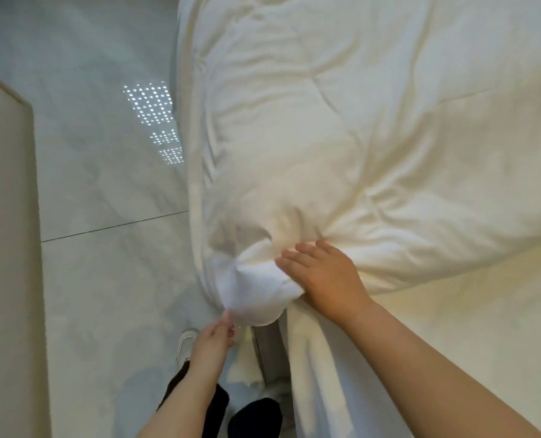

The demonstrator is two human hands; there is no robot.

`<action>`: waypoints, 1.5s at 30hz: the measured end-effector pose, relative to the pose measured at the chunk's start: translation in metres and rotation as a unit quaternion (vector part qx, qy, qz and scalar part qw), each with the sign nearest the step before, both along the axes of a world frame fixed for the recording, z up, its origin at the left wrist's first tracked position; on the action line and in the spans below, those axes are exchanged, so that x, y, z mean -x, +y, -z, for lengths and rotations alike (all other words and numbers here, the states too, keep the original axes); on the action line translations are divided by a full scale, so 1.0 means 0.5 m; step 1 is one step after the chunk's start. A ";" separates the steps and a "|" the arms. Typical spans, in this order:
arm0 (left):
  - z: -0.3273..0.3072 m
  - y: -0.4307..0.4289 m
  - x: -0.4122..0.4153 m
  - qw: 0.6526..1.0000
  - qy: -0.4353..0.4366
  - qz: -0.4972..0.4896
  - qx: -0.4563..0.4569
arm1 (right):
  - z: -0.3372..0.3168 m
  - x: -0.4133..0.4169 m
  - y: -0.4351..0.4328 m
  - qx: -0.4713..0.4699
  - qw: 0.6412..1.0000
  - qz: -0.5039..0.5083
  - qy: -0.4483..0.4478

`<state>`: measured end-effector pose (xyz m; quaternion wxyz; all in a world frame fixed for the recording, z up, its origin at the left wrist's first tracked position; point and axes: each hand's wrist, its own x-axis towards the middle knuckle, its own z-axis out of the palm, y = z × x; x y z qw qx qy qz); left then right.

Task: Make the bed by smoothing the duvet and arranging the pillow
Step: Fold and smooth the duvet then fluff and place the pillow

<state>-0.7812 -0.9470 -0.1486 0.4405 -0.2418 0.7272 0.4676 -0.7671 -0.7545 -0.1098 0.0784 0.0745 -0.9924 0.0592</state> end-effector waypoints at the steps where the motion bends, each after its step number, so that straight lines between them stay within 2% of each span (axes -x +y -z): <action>1: -0.002 -0.004 -0.008 0.999 -0.030 -0.012 0.001 | -0.011 0.004 0.002 0.017 1.000 -0.004 -0.020; 3: -0.013 0.003 -0.024 0.993 -0.109 -0.026 -0.047 | -0.027 0.001 0.003 0.035 0.999 -0.017 -0.037; 5: -0.026 0.025 -0.033 0.969 -0.177 -0.091 -0.145 | -0.037 -0.009 -0.002 0.033 0.998 -0.022 -0.039; 8: -0.043 0.081 -0.019 0.886 -0.202 -0.309 -0.281 | -0.057 -0.027 -0.008 0.042 0.998 -0.025 -0.037; 10: -0.048 0.107 0.001 0.832 -0.170 -0.423 -0.316 | -0.076 -0.036 -0.011 0.064 0.998 -0.009 -0.018; 12: -0.042 0.115 0.024 0.807 -0.129 -0.480 -0.320 | -0.089 -0.042 -0.012 0.082 0.997 0.002 -0.003; 16: -0.052 0.100 0.062 0.799 -0.009 -0.530 -0.285 | -0.091 -0.048 -0.015 0.079 0.996 0.007 0.028; 18: -0.078 0.081 0.090 0.813 0.070 -0.528 -0.235 | -0.084 -0.046 -0.023 0.074 0.997 0.003 0.012; 21: -0.139 0.058 0.130 0.868 0.188 -0.429 -0.167 | -0.086 -0.042 -0.034 0.080 0.996 0.015 -0.031; 23: -0.204 0.066 0.153 0.892 0.253 -0.343 -0.150 | -0.105 -0.043 -0.033 0.098 0.994 0.037 -0.029; 25: -0.284 0.099 0.176 0.899 0.320 -0.261 -0.148 | -0.137 -0.043 -0.030 0.129 0.989 0.075 0.006; 27: -0.369 0.156 0.193 0.892 0.397 -0.161 -0.149 | -0.181 -0.046 -0.019 0.189 0.975 0.109 0.032; 29: -0.440 0.227 0.203 0.872 0.459 -0.041 -0.168 | -0.228 -0.066 0.000 0.235 0.960 0.142 0.048; 31: -0.493 0.308 0.208 0.839 0.499 0.100 -0.191 | -0.276 -0.096 0.027 0.355 0.912 0.197 0.053; 33: -0.528 0.394 0.210 0.781 0.542 0.247 -0.186 | -0.330 -0.121 0.068 0.484 0.832 0.263 0.063; 34: -0.535 0.438 0.209 0.750 0.552 0.323 -0.170 | -0.357 -0.126 0.101 0.511 0.801 0.294 0.108; 36: -0.525 0.517 0.205 0.688 0.551 0.461 -0.105 | -0.412 -0.120 0.179 0.495 0.766 0.350 0.213; 38: -0.488 0.567 0.194 0.640 0.516 0.567 -0.049 | -0.463 -0.084 0.251 0.412 0.785 0.400 0.233; 40: -0.449 0.586 0.188 0.604 0.476 0.638 -0.019 | -0.493 -0.018 0.296 0.306 0.841 0.416 0.163; 41: -0.435 0.590 0.192 0.586 0.472 0.658 -0.014 | -0.494 0.028 0.312 0.272 0.856 0.428 0.101; 42: -0.426 0.589 0.200 0.576 0.474 0.665 -0.016 | -0.486 0.081 0.323 0.261 0.857 0.443 0.031; 43: -0.418 0.583 0.209 0.581 0.476 0.659 -0.033 | -0.474 0.136 0.331 0.270 0.850 0.452 -0.031; 45: -0.414 0.562 0.232 0.599 0.449 0.659 -0.072 | -0.440 0.238 0.344 0.347 0.808 0.463 -0.109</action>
